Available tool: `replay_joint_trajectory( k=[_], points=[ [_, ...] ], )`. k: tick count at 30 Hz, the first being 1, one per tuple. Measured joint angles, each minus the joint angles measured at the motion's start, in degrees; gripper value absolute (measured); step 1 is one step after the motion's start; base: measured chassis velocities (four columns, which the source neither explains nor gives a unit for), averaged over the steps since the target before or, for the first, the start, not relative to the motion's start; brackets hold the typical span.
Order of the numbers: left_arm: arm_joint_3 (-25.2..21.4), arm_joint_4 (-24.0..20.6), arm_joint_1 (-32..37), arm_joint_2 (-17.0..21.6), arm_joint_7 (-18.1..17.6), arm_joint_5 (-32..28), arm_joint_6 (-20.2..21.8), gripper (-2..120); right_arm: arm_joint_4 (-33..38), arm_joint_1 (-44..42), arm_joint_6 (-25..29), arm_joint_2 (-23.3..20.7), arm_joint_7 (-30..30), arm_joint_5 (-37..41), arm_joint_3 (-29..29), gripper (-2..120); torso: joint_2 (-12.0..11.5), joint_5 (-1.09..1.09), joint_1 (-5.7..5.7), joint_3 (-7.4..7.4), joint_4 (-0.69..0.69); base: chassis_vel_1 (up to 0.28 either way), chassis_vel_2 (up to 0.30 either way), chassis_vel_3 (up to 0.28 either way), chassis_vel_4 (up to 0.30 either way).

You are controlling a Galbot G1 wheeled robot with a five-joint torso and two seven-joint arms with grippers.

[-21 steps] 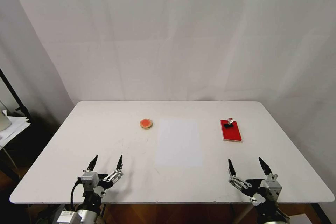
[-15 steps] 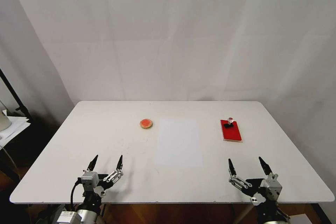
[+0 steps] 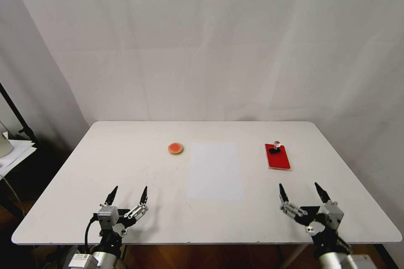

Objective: Pick up the stamp from the ink pad and place it onto another ink pad.

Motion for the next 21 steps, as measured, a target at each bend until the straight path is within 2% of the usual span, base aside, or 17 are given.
replay_joint_trajectory(
  k=[3, 9, 16, 18, 21],
  points=[
    [0.0, 0.0, 0.01, 0.0, 0.0, 0.0, 0.0, 100, -4.12, 6.24, -3.2, -4.02, -0.83, 7.34, -1.39, 100, 0.0, 0.0, 0.01, 0.0, 0.0, 0.0, 0.0, 0.0, 0.0],
    [0.0, 0.0, 0.0, 0.0, 0.01, 0.0, 0.0, 100, -13.51, 16.24, -4.72, -6.8, -1.87, 11.65, -6.85, 100, 0.0, 0.01, 0.01, 0.0, -0.02, 0.0, 0.0, 0.0, 0.0],
    [0.0, 0.0, 0.0, 0.0, 0.0, 0.0, 0.0, 100, -21.37, 27.63, -5.8, -7.35, -2.13, 12.24, -14.78, 100, 0.0, 0.03, 0.01, 0.01, 0.0, 0.0, 0.0, 0.0, 0.0],
    [0.0, 0.0, 0.0, 0.0, 0.0, 0.0, 0.0, 100, -24.54, 31.69, -6.07, -6.78, -2.15, 12.68, -17.6, 100, 0.0, -0.04, 0.01, 0.0, 0.0, 0.0, 0.0, 0.0, 0.0],
    [0.0, 0.0, 0.0, 0.0, 0.0, 0.0, 0.0, 100, -26.92, 34.42, -6.21, -5.96, -2.31, 13.3, -19.62, 100, -0.01, 0.03, 0.01, 0.01, 0.0, 0.0, 0.0, 0.0, 0.0]
  ],
)
